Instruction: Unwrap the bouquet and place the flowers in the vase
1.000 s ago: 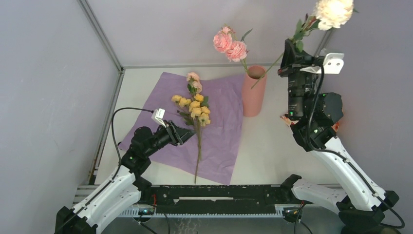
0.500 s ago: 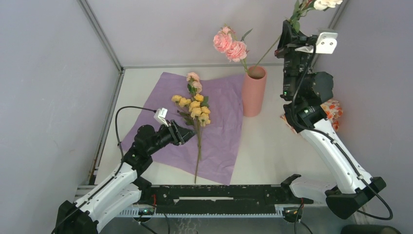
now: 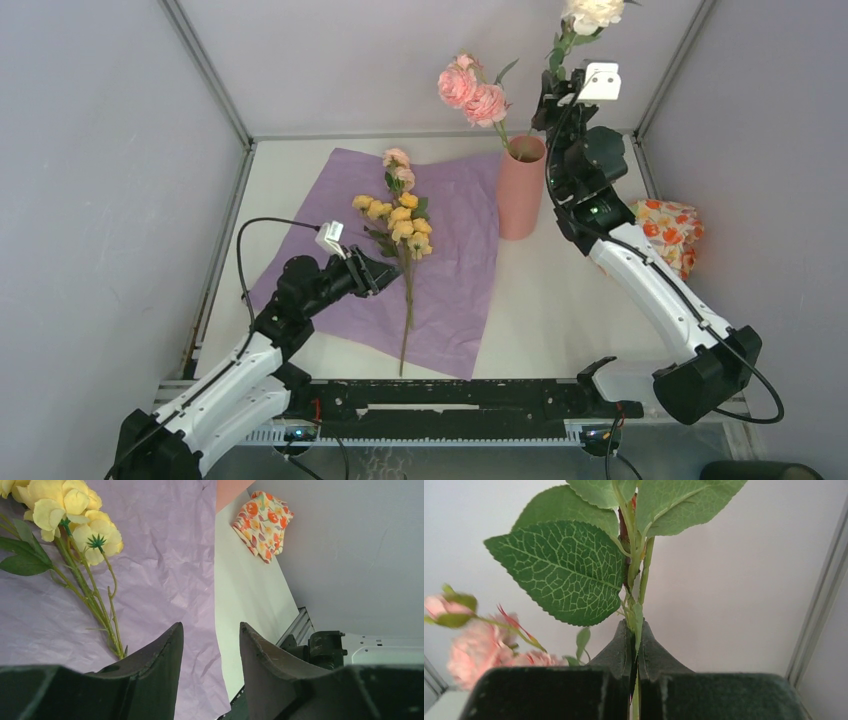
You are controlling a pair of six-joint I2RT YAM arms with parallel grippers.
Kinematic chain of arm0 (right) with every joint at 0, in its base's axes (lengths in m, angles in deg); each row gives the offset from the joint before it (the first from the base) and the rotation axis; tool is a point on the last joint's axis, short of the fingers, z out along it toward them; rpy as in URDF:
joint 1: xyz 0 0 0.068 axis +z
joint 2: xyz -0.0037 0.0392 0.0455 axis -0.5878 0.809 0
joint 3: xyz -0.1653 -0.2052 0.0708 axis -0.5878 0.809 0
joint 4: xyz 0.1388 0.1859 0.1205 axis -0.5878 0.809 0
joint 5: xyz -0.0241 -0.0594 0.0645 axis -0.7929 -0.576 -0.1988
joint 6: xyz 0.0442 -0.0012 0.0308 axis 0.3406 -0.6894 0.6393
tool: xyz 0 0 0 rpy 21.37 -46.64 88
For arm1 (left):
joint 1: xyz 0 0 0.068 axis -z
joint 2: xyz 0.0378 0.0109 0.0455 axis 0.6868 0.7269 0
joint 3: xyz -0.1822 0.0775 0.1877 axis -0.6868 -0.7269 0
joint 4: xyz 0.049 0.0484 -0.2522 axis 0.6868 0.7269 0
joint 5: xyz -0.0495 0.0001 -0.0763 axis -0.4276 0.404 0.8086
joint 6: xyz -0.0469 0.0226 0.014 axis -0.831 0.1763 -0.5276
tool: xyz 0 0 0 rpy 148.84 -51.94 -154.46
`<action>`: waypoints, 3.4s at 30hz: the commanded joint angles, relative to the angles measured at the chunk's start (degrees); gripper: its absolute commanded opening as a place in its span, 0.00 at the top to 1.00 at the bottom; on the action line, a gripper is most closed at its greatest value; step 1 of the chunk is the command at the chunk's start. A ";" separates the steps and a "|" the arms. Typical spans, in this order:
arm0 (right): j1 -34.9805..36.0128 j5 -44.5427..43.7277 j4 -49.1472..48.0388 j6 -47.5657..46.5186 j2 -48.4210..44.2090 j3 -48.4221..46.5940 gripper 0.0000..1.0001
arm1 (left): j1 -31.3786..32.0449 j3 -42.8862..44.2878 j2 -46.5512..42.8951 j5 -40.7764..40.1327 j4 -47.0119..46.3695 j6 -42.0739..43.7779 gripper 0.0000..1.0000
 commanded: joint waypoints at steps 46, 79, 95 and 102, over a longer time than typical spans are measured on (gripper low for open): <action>-1.23 9.73 19.39 20.25 -4.61 13.98 0.46 | 0.62 18.09 36.58 -9.74 15.27 3.59 0.57; 22.10 10.90 19.85 24.80 -13.82 24.16 0.45 | 4.05 25.64 39.07 -19.53 21.90 7.74 0.86; 22.23 29.71 14.47 36.50 5.12 24.60 0.45 | 4.09 19.70 26.86 -15.09 17.66 8.86 0.86; 17.02 40.85 6.79 44.20 16.03 24.57 0.44 | 4.07 18.19 26.00 -14.06 16.40 8.44 0.86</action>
